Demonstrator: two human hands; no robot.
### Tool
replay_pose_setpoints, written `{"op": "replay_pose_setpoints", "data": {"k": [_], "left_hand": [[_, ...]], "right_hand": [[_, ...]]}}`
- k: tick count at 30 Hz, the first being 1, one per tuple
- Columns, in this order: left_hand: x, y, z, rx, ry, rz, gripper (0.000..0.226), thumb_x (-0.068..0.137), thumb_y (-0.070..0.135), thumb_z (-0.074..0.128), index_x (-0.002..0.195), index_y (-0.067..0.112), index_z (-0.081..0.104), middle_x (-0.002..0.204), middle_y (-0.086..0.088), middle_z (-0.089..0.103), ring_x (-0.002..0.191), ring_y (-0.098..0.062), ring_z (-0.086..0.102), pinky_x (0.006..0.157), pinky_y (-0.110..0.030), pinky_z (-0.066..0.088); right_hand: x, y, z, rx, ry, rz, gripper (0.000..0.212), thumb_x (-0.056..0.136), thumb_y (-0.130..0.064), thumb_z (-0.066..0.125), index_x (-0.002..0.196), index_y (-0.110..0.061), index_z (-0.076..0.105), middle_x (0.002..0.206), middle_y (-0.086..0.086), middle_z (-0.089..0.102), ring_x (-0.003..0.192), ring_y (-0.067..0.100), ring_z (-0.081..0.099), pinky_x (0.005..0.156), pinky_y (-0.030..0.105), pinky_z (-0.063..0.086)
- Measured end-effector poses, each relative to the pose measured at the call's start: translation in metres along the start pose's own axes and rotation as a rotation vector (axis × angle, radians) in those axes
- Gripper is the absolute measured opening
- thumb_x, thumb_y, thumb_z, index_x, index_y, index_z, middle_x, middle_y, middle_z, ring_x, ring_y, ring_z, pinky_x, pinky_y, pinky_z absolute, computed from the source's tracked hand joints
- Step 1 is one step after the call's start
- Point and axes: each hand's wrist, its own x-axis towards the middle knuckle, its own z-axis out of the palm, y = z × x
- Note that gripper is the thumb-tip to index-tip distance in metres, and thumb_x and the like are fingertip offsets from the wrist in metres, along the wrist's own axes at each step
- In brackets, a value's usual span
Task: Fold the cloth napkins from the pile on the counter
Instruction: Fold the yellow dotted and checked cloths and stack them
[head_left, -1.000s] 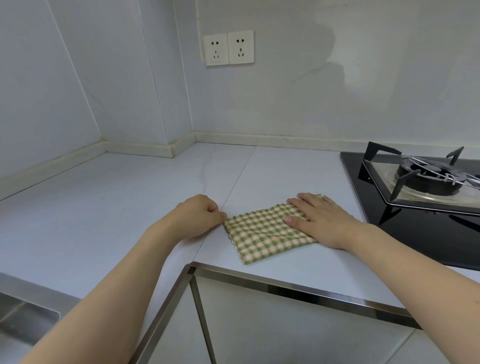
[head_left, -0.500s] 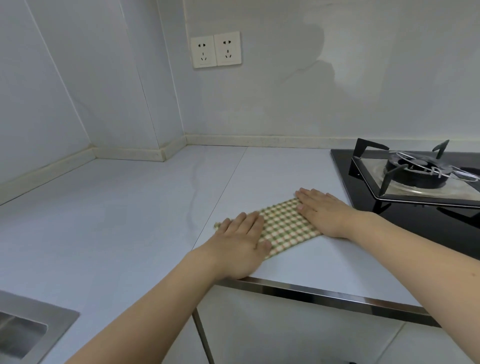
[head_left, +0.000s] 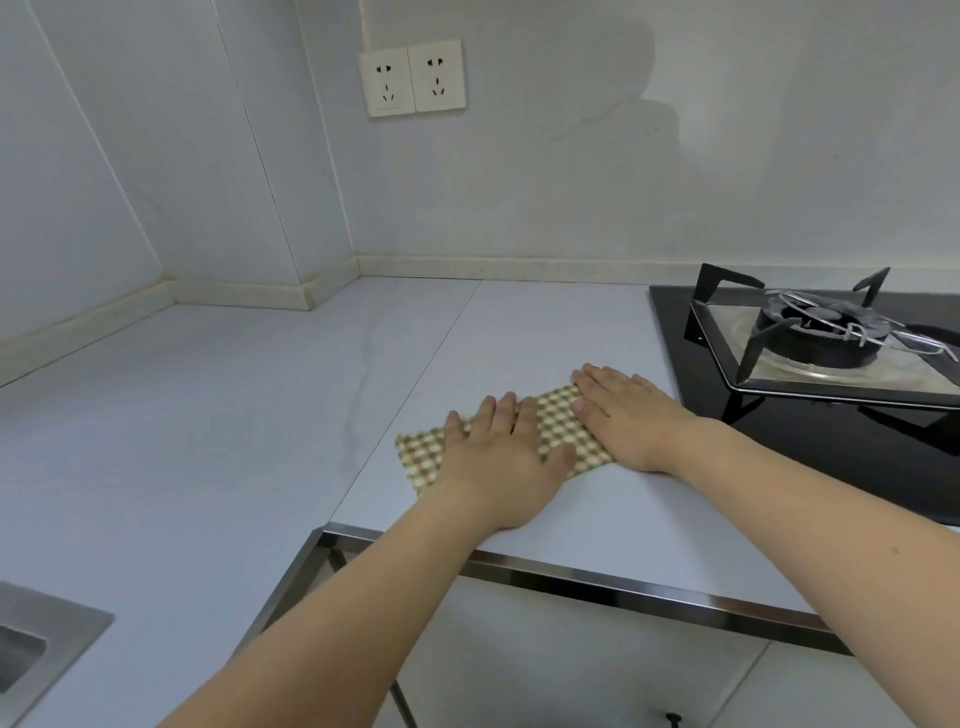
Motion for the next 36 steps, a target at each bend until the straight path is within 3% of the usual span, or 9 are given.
{"op": "replay_pose_setpoints", "data": {"k": [4, 7, 10, 15, 22, 27, 31, 33, 36], "left_hand": [[-0.019, -0.045, -0.010, -0.024, -0.003, -0.025, 0.071, 0.098, 0.061, 0.017, 0.156, 0.023, 0.003, 0.164, 0.005, -0.002, 0.149, -0.013, -0.004, 0.121, -0.043, -0.003], [-0.033, -0.073, -0.011, -0.089, 0.101, -0.012, 0.061, 0.099, 0.055, 0.023, 0.153, 0.025, 0.022, 0.160, 0.006, 0.018, 0.146, -0.015, 0.013, 0.119, -0.032, 0.010], [-0.034, -0.076, -0.009, -0.111, 0.317, -0.071, 0.042, 0.099, 0.046, 0.038, 0.134, 0.023, 0.046, 0.135, 0.005, 0.042, 0.123, -0.020, 0.034, 0.103, -0.031, 0.027], [-0.026, -0.075, -0.016, -0.082, 0.423, -0.138, 0.024, 0.098, 0.039, 0.043, 0.110, 0.024, 0.056, 0.111, 0.003, 0.048, 0.105, -0.020, 0.040, 0.088, -0.032, 0.027], [-0.019, -0.076, -0.031, -0.166, 0.272, -0.278, 0.018, 0.089, 0.044, 0.050, 0.093, 0.028, 0.057, 0.107, 0.005, 0.043, 0.104, -0.021, 0.033, 0.086, -0.033, 0.021], [-0.021, -0.080, -0.037, -0.011, 0.185, -0.331, 0.036, 0.087, 0.049, 0.043, 0.095, 0.020, 0.062, 0.104, -0.001, 0.046, 0.103, -0.025, 0.035, 0.088, -0.038, 0.025], [-0.025, -0.078, -0.045, -0.340, 0.132, -0.357, 0.035, 0.088, 0.045, 0.048, 0.069, 0.017, 0.052, 0.089, -0.001, 0.046, 0.103, -0.026, 0.035, 0.096, -0.039, 0.032], [-0.025, -0.080, -0.045, -0.517, 0.140, -0.362, 0.040, 0.088, 0.047, 0.051, 0.062, 0.018, 0.043, 0.091, -0.003, 0.050, 0.104, -0.027, 0.034, 0.093, -0.038, 0.032], [-0.023, -0.084, -0.040, -0.568, 0.151, -0.343, 0.041, 0.085, 0.051, 0.055, 0.057, 0.023, 0.048, 0.095, -0.005, 0.055, 0.107, -0.027, 0.035, 0.088, -0.036, 0.030]], "right_hand": [[0.002, 0.003, 0.002, 0.007, 0.001, -0.008, 0.057, 0.103, -0.044, 0.009, 0.155, -0.024, 0.000, 0.163, -0.005, -0.006, 0.149, 0.011, -0.006, 0.121, 0.037, -0.003], [0.002, 0.002, 0.002, -0.008, 0.005, -0.009, 0.058, 0.103, -0.045, 0.010, 0.155, -0.024, 0.000, 0.163, -0.005, -0.006, 0.149, 0.012, -0.005, 0.121, 0.038, -0.002], [0.001, 0.000, 0.001, -0.018, 0.009, -0.001, 0.058, 0.103, -0.045, 0.011, 0.155, -0.023, 0.000, 0.163, -0.005, -0.005, 0.149, 0.012, -0.004, 0.121, 0.037, -0.001], [-0.002, -0.003, 0.001, -0.027, 0.016, 0.016, 0.057, 0.103, -0.043, 0.010, 0.155, -0.022, 0.001, 0.163, -0.004, -0.004, 0.149, 0.012, -0.003, 0.121, 0.036, -0.001], [-0.001, -0.005, 0.001, -0.037, 0.019, 0.026, 0.056, 0.104, -0.042, 0.012, 0.155, -0.023, 0.002, 0.163, -0.004, -0.003, 0.149, 0.012, -0.002, 0.121, 0.037, 0.000], [0.000, -0.003, 0.002, -0.045, 0.024, 0.023, 0.056, 0.103, -0.042, 0.012, 0.155, -0.023, 0.003, 0.163, -0.004, -0.002, 0.149, 0.013, -0.001, 0.121, 0.037, 0.001], [0.000, -0.003, 0.002, -0.049, 0.021, 0.025, 0.056, 0.104, -0.042, 0.012, 0.155, -0.023, 0.002, 0.163, -0.004, -0.002, 0.149, 0.013, -0.001, 0.121, 0.036, 0.001], [-0.001, -0.004, 0.002, -0.048, 0.021, 0.025, 0.056, 0.104, -0.042, 0.012, 0.155, -0.024, 0.002, 0.163, -0.004, -0.002, 0.149, 0.012, -0.001, 0.121, 0.036, 0.000], [-0.001, -0.004, 0.001, -0.045, 0.026, 0.028, 0.056, 0.104, -0.042, 0.012, 0.155, -0.024, 0.003, 0.163, -0.004, -0.001, 0.149, 0.012, 0.000, 0.121, 0.036, 0.001]]}}
